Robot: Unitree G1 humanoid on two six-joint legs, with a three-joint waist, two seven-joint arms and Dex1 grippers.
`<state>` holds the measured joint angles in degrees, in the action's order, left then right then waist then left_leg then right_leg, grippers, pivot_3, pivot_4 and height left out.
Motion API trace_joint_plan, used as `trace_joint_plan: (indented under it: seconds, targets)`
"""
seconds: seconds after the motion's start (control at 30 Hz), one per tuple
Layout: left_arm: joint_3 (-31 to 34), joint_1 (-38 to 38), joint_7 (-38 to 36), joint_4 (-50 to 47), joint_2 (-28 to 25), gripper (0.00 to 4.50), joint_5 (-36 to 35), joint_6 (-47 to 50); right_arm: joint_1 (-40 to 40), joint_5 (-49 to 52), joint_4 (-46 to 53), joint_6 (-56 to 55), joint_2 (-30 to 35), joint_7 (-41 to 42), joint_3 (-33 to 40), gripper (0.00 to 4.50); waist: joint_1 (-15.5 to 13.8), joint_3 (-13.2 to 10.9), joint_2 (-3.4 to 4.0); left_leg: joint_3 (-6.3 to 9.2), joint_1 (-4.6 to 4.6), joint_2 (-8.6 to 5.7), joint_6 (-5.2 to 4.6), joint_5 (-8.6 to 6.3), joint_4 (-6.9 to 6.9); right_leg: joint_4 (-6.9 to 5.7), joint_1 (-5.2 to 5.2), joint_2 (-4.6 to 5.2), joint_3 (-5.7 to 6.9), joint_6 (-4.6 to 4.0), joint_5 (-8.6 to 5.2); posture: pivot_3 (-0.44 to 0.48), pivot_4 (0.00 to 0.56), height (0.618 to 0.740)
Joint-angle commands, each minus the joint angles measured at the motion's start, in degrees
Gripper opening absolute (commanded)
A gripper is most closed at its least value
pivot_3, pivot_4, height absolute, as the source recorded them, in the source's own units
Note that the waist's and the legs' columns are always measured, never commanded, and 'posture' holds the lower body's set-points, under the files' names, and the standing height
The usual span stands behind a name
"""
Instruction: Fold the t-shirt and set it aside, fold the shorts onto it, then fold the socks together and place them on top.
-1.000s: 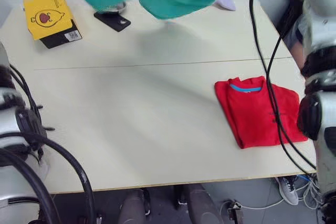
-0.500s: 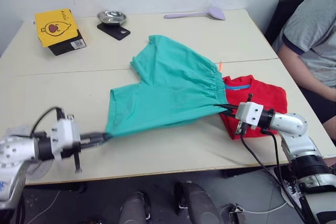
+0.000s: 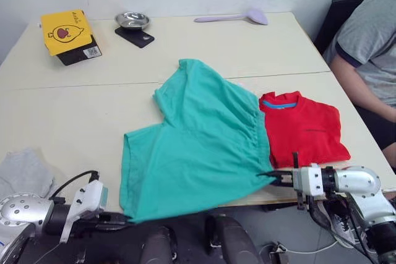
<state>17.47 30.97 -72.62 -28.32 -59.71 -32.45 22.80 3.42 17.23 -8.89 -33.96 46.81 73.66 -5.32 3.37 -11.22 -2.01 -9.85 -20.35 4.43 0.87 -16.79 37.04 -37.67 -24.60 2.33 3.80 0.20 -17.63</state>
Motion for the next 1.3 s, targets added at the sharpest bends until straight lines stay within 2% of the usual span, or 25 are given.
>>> trace_joint_plan:
  seconds: [0.03,0.13,0.27,0.37,0.47,0.53,0.6,0.67,0.73,0.83,0.9,1.03,1.23,1.27,1.3]
  targets:
    - [3.12,2.81,-2.71,-2.15,-1.21,0.03,-1.88,2.72,-1.74,1.17,3.58,-0.93,1.74,0.83,1.57,0.00,-0.16,0.00,-0.01,0.03,0.01,0.00,0.20,-0.11,0.02,0.02,0.01,-0.02,0.01,-0.03,-0.02,0.000,0.150,0.740]
    - [6.92,0.90,-3.73,-0.97,-1.19,0.03,-4.82,4.96,-3.74,3.71,7.02,1.79,2.70,0.80,3.38,0.00,-0.44,0.00,-0.02,0.24,0.02,-0.02,0.26,-0.11,0.09,0.08,0.03,-0.08,0.03,-0.08,-0.02,0.000,0.150,0.740]
    - [9.76,-9.96,-5.06,5.75,-2.87,0.03,-8.57,6.97,-7.53,15.68,17.82,16.98,6.82,1.10,6.35,0.00,-1.64,-0.01,0.02,1.33,-0.01,-0.69,0.21,-0.12,0.11,0.17,0.10,-0.07,0.03,-0.13,0.00,0.000,0.150,0.740]
    - [6.68,-24.60,-6.15,15.07,-4.93,0.03,-8.32,6.23,-8.25,21.59,23.00,29.56,10.18,-0.72,8.45,0.00,-2.03,0.00,-0.02,1.51,-0.03,-0.71,0.16,-0.11,0.08,0.24,0.16,-0.12,0.02,-0.14,0.08,0.000,0.150,0.740]
    - [-1.47,-44.96,-6.83,25.38,-3.85,0.03,-4.91,4.41,-4.53,25.64,23.48,39.66,10.09,-6.02,11.10,0.00,-2.42,0.03,-0.08,1.54,-0.06,-0.71,0.14,-0.12,0.06,0.25,0.19,-0.13,0.05,-0.05,0.16,0.000,0.150,0.740]
    - [-7.44,-60.52,-4.90,32.61,0.99,0.03,-0.56,1.05,-0.68,28.57,22.21,46.46,9.13,-10.37,12.71,0.00,-2.69,0.03,-0.07,1.47,-0.17,-0.74,0.05,-0.10,0.04,0.25,0.13,-0.11,0.02,0.00,0.26,0.000,0.150,0.740]
    - [-10.94,-71.14,-3.69,39.60,5.92,0.03,3.11,-2.73,2.33,29.05,21.20,50.36,8.06,-12.96,13.58,0.00,-3.23,0.04,-0.10,1.41,-0.27,-0.74,-0.31,0.10,0.13,0.23,0.08,-0.12,0.00,0.08,0.39,0.000,0.150,0.740]
    - [-14.22,-82.47,-0.72,50.23,13.33,0.03,7.89,-8.72,6.73,28.15,19.13,54.67,5.57,-20.23,14.35,0.00,-3.35,0.09,-0.17,1.35,-0.30,-0.77,-0.22,0.11,0.11,0.23,0.03,-0.12,-0.02,0.14,0.60,0.000,0.150,0.740]
    - [-15.68,-88.81,0.83,57.87,17.62,0.03,11.59,-14.08,9.11,27.30,18.21,56.96,3.68,-23.62,15.03,0.00,-3.32,0.09,-0.22,1.35,-0.41,-0.72,-0.06,0.13,0.24,0.26,-0.02,-0.17,0.05,0.13,0.58,0.000,0.150,0.740]
    - [-18.00,-99.45,7.49,74.27,25.34,0.03,18.57,-25.89,10.78,25.30,17.72,58.51,0.72,-28.04,15.52,0.00,-3.27,0.09,-0.23,1.23,-0.93,-0.77,-0.07,0.22,0.36,0.19,-0.54,-0.13,0.00,0.19,0.60,0.000,0.150,0.740]
    - [-19.30,-104.25,11.06,83.06,28.72,0.03,22.38,-31.45,11.18,23.54,17.62,59.40,-1.00,-31.40,15.72,0.00,-3.25,0.09,-0.24,1.10,-1.17,-0.77,-0.06,0.22,0.38,0.16,-0.83,-0.13,-0.02,0.21,0.59,0.000,0.150,0.740]
    - [-21.67,-109.93,25.50,96.65,33.72,0.03,30.69,-39.64,11.68,17.77,16.81,59.80,-4.47,-39.86,16.13,0.00,-3.00,0.08,-0.24,0.98,-1.18,-0.76,-0.05,0.21,0.31,0.20,-0.94,-0.13,-0.06,0.24,0.57,0.000,0.150,0.740]
    - [-22.75,-109.87,35.64,103.47,36.99,0.03,37.03,-41.37,12.04,11.95,17.16,58.27,-8.53,-45.99,16.67,0.00,-2.69,0.06,-0.27,0.95,-1.06,-0.75,0.04,0.30,0.30,0.02,-0.94,-0.14,-0.13,0.25,0.56,0.000,0.150,0.740]
    - [-22.21,-109.64,37.16,103.86,37.24,0.21,37.23,-41.22,12.14,11.08,17.23,57.82,-9.20,-46.88,16.77,0.00,-2.67,0.06,-0.28,0.96,-1.06,-0.76,0.03,0.33,0.31,-0.01,-0.94,-0.14,-0.13,0.25,0.56,0.000,0.150,0.740]
    - [-21.32,-109.37,38.18,104.24,37.53,0.41,36.94,-40.37,12.25,10.84,17.28,57.98,-9.86,-47.32,16.79,0.28,-2.60,0.06,-0.29,0.96,-1.06,-0.76,0.03,0.33,0.33,-0.03,-0.94,-0.14,-0.14,0.25,0.56,0.000,0.150,0.740]
